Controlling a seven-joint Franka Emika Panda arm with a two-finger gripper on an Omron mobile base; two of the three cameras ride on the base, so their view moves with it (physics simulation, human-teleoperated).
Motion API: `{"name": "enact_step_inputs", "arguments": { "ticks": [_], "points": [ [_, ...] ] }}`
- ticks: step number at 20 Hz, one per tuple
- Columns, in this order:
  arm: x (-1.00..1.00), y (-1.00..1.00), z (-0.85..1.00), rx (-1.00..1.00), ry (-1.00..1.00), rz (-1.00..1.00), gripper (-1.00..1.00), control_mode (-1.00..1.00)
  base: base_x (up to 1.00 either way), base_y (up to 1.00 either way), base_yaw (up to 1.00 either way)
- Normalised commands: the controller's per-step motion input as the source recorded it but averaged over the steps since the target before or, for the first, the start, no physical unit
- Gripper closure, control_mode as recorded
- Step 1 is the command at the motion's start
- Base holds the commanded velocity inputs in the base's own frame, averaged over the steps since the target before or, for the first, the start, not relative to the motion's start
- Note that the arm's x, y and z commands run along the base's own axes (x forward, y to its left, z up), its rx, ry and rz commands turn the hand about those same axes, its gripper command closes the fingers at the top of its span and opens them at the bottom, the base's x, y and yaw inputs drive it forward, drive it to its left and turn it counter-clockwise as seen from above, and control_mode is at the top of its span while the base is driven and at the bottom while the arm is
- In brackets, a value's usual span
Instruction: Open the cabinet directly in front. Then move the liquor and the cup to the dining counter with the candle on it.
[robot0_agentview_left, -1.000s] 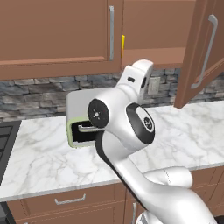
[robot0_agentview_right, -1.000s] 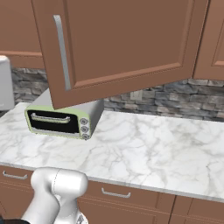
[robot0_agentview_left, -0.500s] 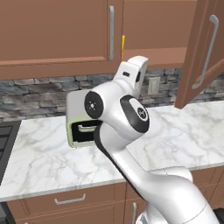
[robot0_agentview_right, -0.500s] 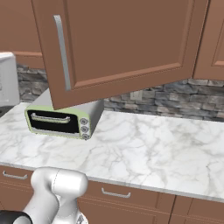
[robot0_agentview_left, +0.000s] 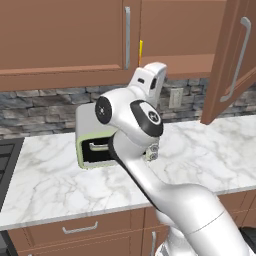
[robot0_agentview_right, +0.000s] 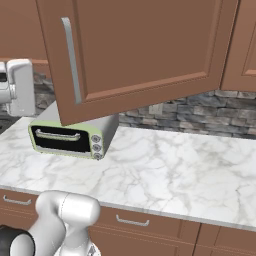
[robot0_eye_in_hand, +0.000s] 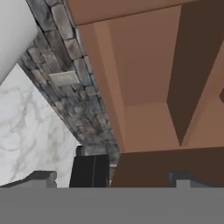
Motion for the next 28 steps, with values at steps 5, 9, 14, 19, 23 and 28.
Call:
{"name": "enact_step_inputs", "arguments": {
  "ticks": [5, 9, 14, 19, 23, 28],
  "points": [
    [0.55, -0.22, -0.05, 0.0, 0.01, -0.06, -1.0, -1.0, 0.0, 0.0, 0.0],
    [0.49, -0.25, -0.04, 0.0, 0.02, -0.05, -1.0, -1.0, 0.0, 0.0, 0.0],
    [0.42, -0.24, -0.05, 0.0, 0.04, -0.06, -1.0, -1.0, 0.0, 0.0, 0.0],
    [0.35, -0.15, -0.05, 0.0, 0.08, -0.07, -1.0, -1.0, 0.0, 0.0, 0.0],
    [0.21, -0.22, -0.05, -0.01, 0.08, -0.08, -1.0, -1.0, 0.0, 0.0, 0.0],
    [0.02, -0.36, -0.05, -0.02, 0.07, -0.08, -1.0, -1.0, 0.0, 0.0, 0.0]
  ]
}}
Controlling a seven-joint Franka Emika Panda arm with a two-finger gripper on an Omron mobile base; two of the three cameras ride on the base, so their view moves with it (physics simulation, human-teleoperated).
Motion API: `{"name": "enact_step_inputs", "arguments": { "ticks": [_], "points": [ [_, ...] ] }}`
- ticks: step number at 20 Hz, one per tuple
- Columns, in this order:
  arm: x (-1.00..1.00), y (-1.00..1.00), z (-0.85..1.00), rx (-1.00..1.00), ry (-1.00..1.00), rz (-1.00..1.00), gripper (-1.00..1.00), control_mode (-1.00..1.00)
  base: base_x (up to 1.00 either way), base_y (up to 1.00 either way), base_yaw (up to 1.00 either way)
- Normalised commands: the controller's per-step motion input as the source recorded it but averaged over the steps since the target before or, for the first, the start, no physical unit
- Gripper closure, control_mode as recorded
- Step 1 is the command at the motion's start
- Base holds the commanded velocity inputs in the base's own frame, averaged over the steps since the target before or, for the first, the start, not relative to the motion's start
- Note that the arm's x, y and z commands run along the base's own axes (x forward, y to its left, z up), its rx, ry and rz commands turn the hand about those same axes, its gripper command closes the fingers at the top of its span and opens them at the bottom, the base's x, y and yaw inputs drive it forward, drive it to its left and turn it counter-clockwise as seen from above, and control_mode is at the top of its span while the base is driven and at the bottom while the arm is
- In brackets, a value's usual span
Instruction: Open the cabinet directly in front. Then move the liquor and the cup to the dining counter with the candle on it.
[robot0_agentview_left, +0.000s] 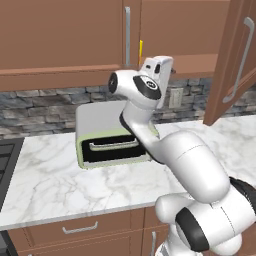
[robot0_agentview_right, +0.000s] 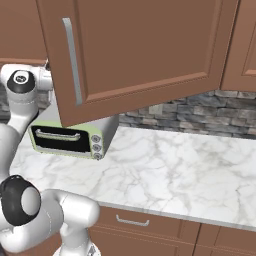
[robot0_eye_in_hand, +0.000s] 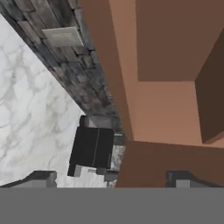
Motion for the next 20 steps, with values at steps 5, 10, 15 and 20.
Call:
{"name": "enact_step_inputs", "arguments": {
  "ticks": [5, 10, 15, 20],
  "points": [
    [0.01, -0.36, -0.05, -0.02, 0.08, -0.09, -1.0, -1.0, 0.0, 0.0, 0.0],
    [0.0, -0.4, -0.03, -0.02, 0.07, -0.09, -1.0, -1.0, 0.0, 0.0, 0.0],
    [-0.16, -0.55, 0.0, -0.02, 0.07, -0.12, -1.0, -1.0, 0.0, 0.0, 0.0],
    [-0.42, -0.7, 0.0, 0.0, 0.04, -0.16, -1.0, -1.0, 0.0, 0.0, 0.0]
  ]
}}
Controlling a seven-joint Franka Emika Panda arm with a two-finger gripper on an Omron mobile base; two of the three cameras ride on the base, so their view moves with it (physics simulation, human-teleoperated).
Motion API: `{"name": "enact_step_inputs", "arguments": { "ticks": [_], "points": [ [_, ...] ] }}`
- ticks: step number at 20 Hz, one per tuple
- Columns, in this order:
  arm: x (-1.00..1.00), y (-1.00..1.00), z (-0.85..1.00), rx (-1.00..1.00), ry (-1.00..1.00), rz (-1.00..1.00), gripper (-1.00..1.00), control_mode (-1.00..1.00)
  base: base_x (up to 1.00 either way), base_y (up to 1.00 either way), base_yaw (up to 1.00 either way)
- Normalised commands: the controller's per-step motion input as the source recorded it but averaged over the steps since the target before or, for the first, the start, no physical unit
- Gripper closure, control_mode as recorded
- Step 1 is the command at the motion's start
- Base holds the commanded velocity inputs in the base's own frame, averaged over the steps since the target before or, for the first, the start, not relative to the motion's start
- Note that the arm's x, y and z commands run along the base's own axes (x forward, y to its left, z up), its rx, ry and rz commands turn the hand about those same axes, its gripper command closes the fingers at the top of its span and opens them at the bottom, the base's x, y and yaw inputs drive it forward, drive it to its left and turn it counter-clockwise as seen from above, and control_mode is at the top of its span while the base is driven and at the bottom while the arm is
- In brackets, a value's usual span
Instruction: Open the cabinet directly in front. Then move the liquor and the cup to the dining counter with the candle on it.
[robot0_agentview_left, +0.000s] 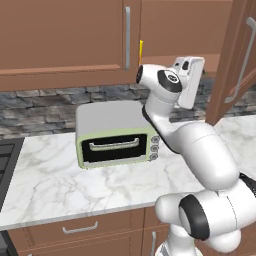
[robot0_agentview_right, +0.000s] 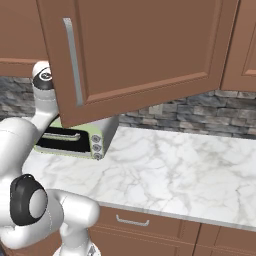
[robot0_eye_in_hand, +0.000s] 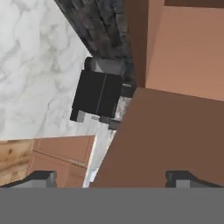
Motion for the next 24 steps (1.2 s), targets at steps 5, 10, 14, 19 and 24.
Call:
{"name": "enact_step_inputs", "arguments": {
  "ticks": [5, 10, 14, 19, 24],
  "points": [
    [-0.59, -0.81, 0.0, 0.0, 0.03, -0.18, -1.0, -1.0, 0.0, 0.0, 0.0],
    [-0.67, -0.75, 0.0, 0.0, 0.0, -0.15, -1.0, -1.0, 0.0, 0.0, 0.0],
    [-0.68, -0.52, 0.05, -0.03, -0.01, -0.11, -1.0, -1.0, 0.0, 0.0, 0.0],
    [-0.79, -0.68, 0.0, -0.02, 0.0, -0.13, -1.0, -1.0, 0.0, 0.0, 0.0],
    [-0.56, -0.9, 0.0, -0.02, 0.0, -0.12, -1.0, -1.0, 0.0, 0.0, 0.0]
  ]
}}
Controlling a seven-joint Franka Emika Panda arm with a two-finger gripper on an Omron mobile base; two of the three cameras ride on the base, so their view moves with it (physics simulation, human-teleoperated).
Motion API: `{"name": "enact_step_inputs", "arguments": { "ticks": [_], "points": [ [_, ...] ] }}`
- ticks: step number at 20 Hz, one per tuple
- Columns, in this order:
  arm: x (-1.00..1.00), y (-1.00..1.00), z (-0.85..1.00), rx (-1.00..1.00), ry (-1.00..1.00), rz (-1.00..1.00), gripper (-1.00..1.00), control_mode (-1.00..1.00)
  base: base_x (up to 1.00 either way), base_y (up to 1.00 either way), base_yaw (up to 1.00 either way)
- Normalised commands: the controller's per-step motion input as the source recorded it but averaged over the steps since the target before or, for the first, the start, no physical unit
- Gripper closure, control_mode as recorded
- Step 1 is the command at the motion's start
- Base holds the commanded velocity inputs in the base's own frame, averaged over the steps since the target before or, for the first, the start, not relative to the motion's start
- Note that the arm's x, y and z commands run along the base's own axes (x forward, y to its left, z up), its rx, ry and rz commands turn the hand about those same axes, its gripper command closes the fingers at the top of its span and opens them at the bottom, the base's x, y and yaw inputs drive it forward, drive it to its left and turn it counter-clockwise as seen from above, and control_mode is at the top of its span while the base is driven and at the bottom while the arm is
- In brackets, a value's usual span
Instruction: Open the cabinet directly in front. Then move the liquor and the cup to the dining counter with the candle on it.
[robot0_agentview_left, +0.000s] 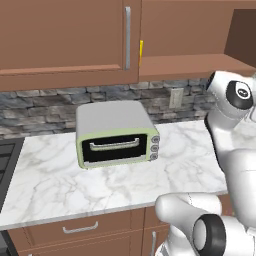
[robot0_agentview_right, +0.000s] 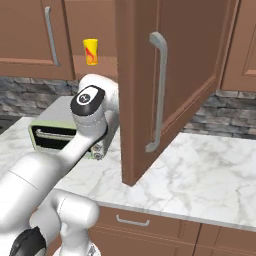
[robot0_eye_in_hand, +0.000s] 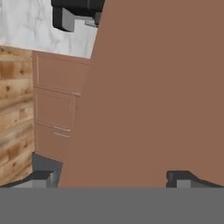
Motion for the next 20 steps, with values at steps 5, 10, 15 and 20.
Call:
{"name": "enact_step_inputs", "arguments": {
  "ticks": [5, 10, 15, 20],
  "points": [
    [-0.38, -0.96, 0.0, -0.02, 0.0, -0.08, -1.0, -1.0, 0.0, 0.0, 0.0],
    [-0.14, -0.78, 0.0, 0.0, 0.0, -0.05, -1.0, -1.0, 0.0, 0.0, 0.0],
    [0.0, -0.33, -0.01, 0.0, 0.0, 0.0, -1.0, -1.0, 0.0, 0.0, 0.0],
    [0.0, -0.15, -0.01, 0.0, 0.0, 0.0, -1.0, -1.0, 0.0, 0.0, 0.0]
  ]
}}
